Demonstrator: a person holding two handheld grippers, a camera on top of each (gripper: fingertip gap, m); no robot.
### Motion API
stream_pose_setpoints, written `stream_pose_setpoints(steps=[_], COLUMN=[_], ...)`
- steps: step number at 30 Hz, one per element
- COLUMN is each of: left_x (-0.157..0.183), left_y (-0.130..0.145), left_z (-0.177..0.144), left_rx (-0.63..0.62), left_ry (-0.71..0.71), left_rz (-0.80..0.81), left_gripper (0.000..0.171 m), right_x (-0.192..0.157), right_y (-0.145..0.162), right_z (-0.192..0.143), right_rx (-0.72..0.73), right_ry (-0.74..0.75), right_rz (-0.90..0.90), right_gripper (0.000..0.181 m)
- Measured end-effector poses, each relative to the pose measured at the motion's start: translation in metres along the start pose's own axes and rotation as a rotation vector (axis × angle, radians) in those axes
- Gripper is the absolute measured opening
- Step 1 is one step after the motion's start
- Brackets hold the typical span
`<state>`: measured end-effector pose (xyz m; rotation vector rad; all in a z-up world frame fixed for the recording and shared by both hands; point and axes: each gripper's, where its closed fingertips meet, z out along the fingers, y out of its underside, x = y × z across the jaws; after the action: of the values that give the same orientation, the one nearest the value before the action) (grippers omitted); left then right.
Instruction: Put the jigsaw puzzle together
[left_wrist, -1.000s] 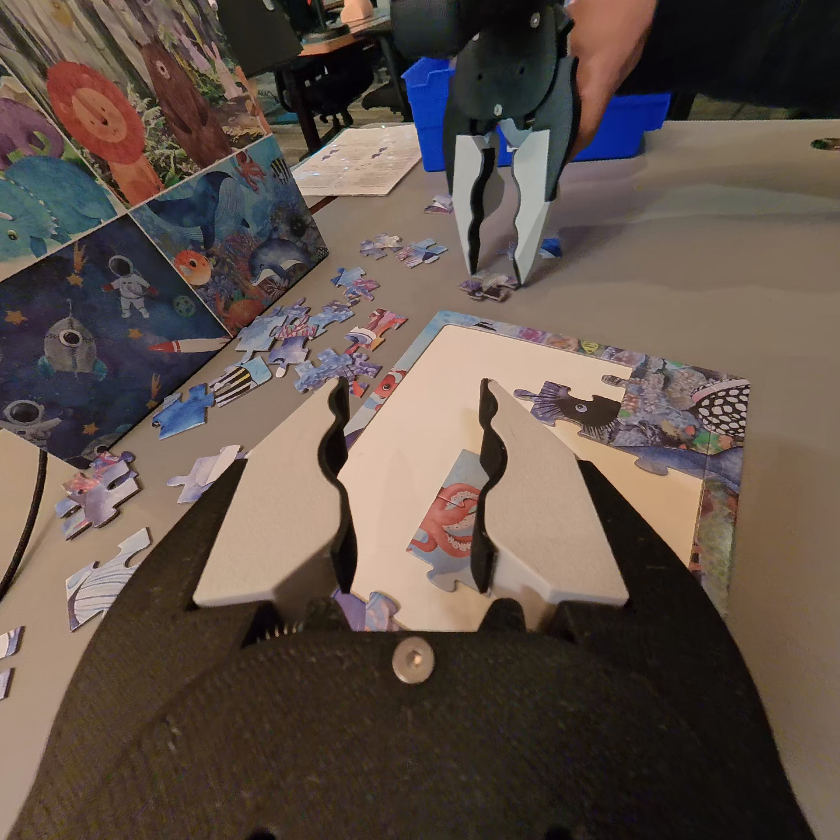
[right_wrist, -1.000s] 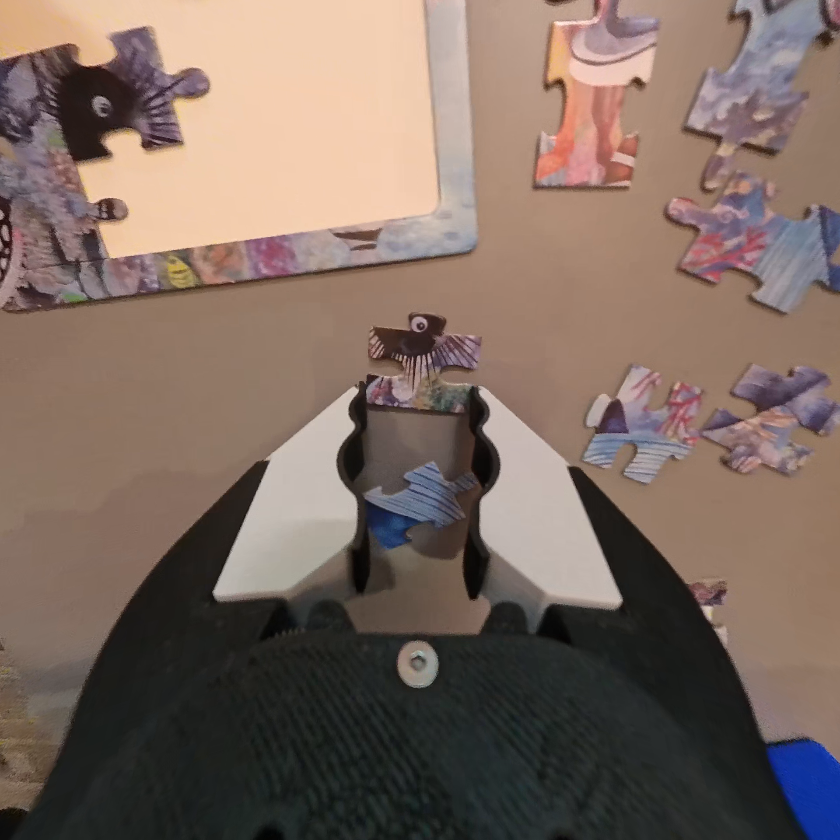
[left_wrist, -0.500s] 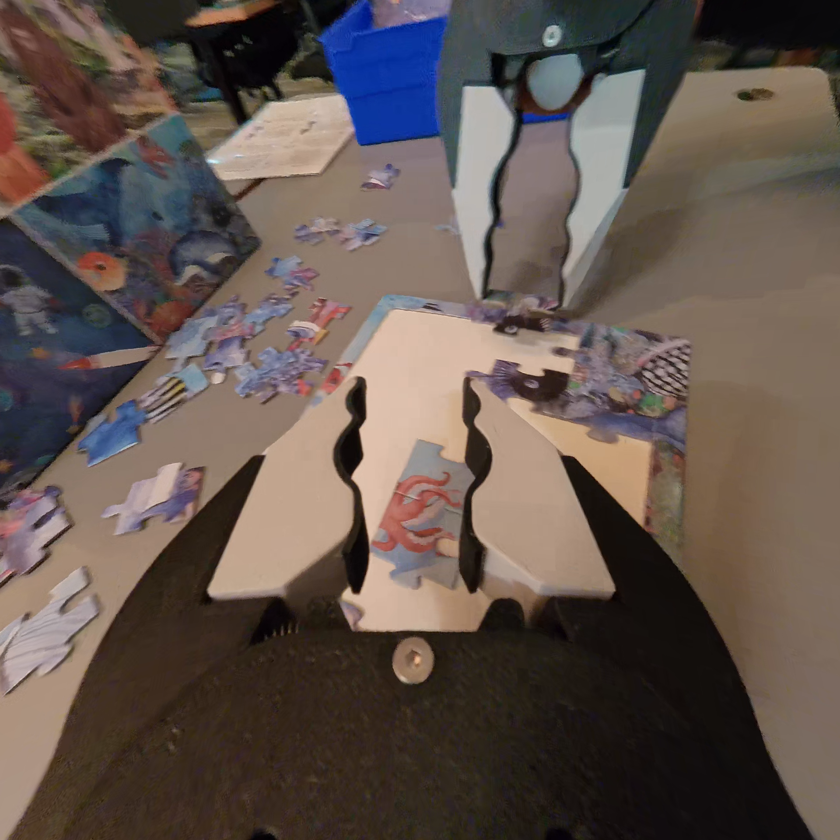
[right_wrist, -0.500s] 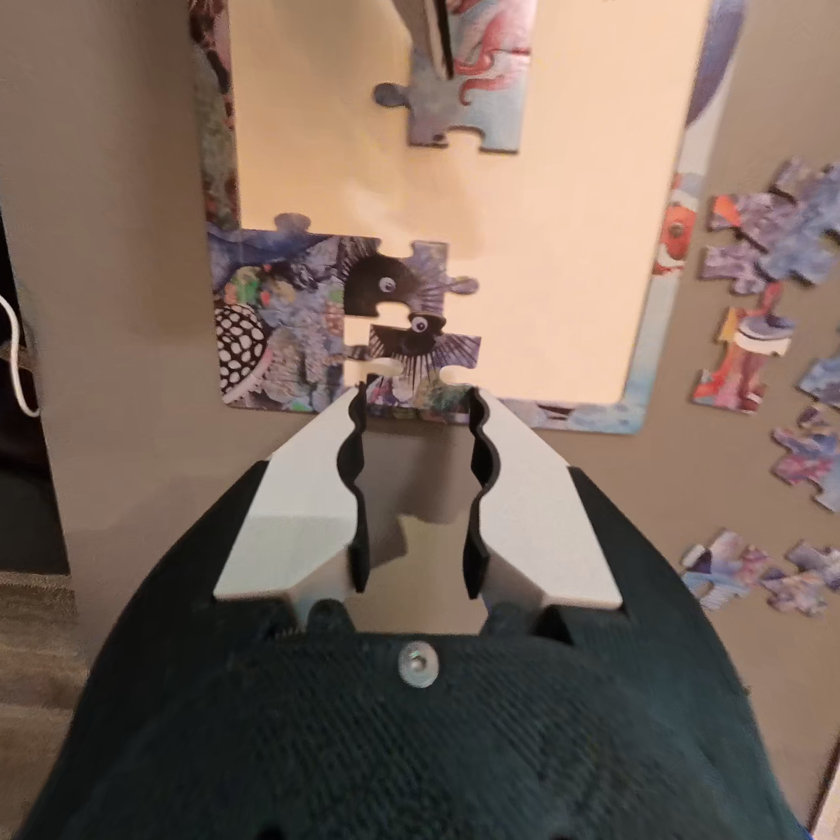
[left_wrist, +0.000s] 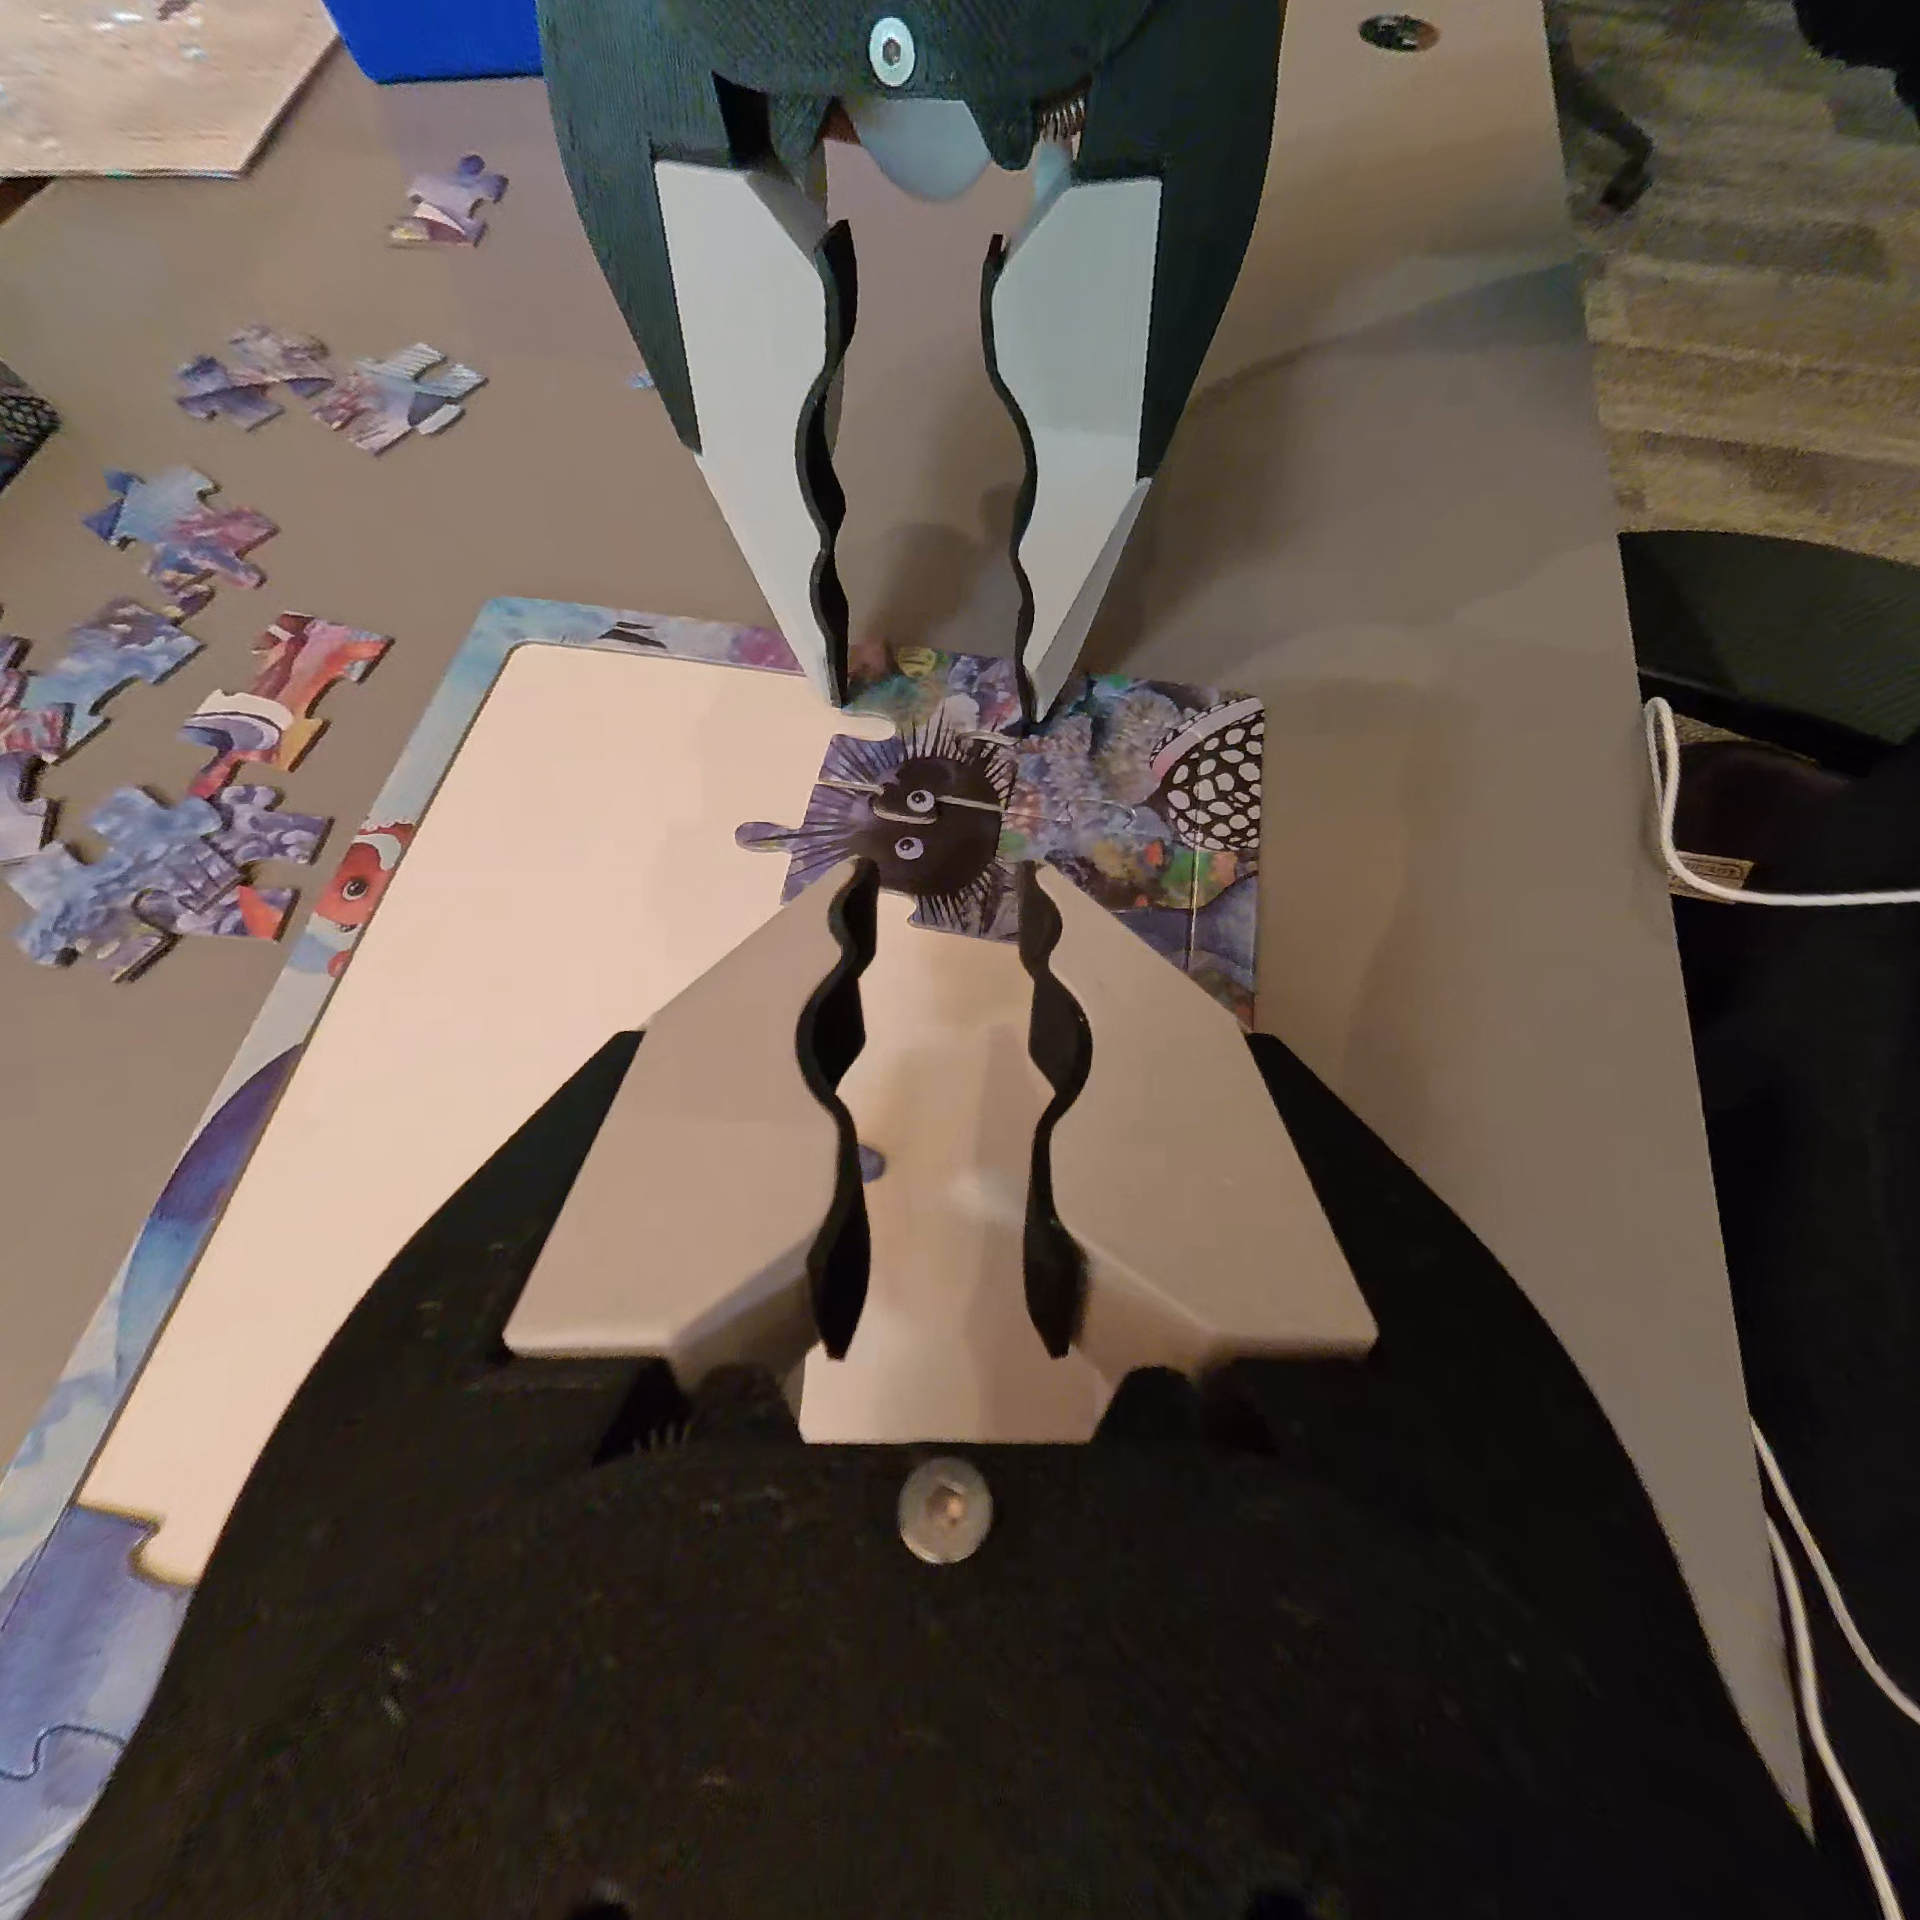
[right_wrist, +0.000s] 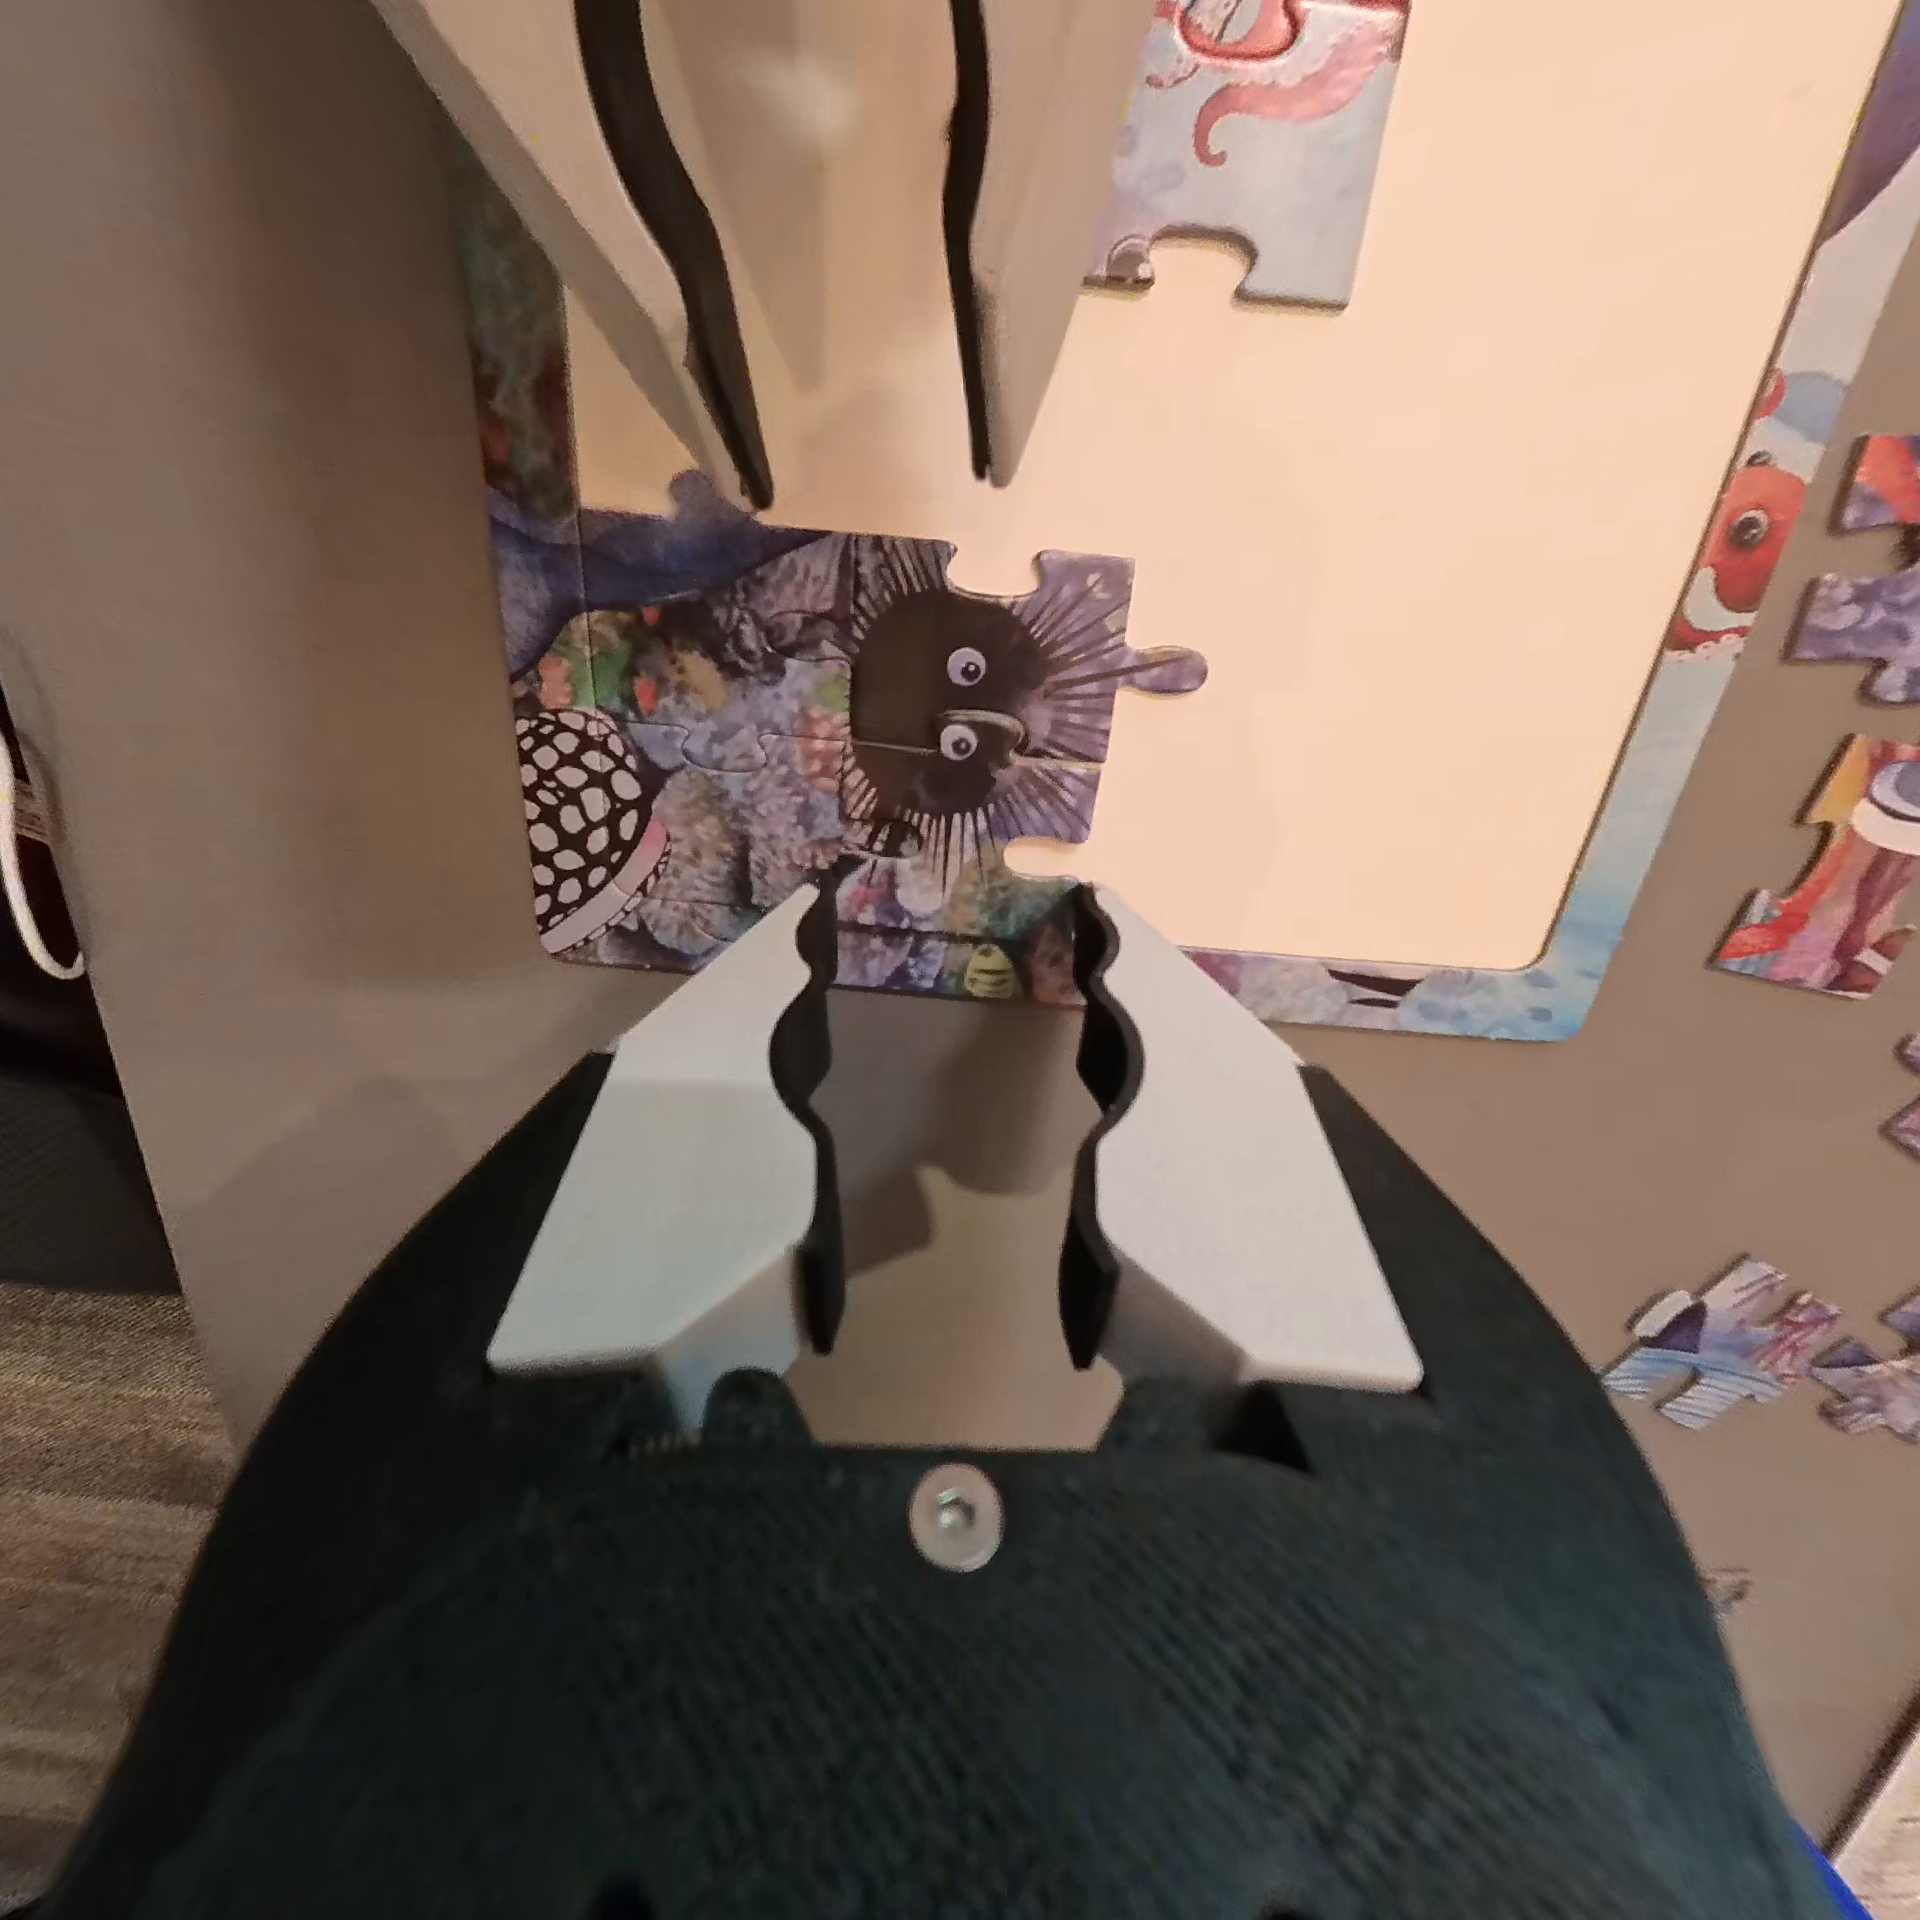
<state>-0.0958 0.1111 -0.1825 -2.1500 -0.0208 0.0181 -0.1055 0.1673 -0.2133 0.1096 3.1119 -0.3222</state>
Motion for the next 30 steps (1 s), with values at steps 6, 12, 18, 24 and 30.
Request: stream_pose_setpoints(steps=[6, 12, 18, 24, 30], left_x=[-0.0005, -0.0015, -0.0017, -0.0020, -0.0021], left_y=[0.0010, 0.0009, 0.0019, 0.0028, 0.0037], left_z=[0.0012, 0.0006, 0.0013, 0.0019, 0.0024], left_rx=[-0.003, 0.001, -0.005, -0.011, -0.017], left_ry=[-0.006, -0.007, -0.007, -0.010, -0.007], left_rz=[0.004, -0.001, -0.004, -0.005, -0.010], left_gripper=[0.027, 0.028, 0.029, 0.030, 0.031], right_x=[0.0004, 0.0010, 0.0011, 0.0024, 0.0007], right_y=[-0.0009, -0.0011, -0.0022, -0.0011, -0.0029], right_z=[0.0011, -0.0004, -0.0031, -0.0042, -0.0044], right_rx=[-0.006, -0.009, 0.004, 0.007, 0.024], right_ry=[0.009, 0.018, 0.025, 0.037, 0.027], right_rz=[-0.016, -0.024, -0.030, -0.028, -0.033], right_gripper=[0.045, 0.045, 0.045, 0.045, 0.045])
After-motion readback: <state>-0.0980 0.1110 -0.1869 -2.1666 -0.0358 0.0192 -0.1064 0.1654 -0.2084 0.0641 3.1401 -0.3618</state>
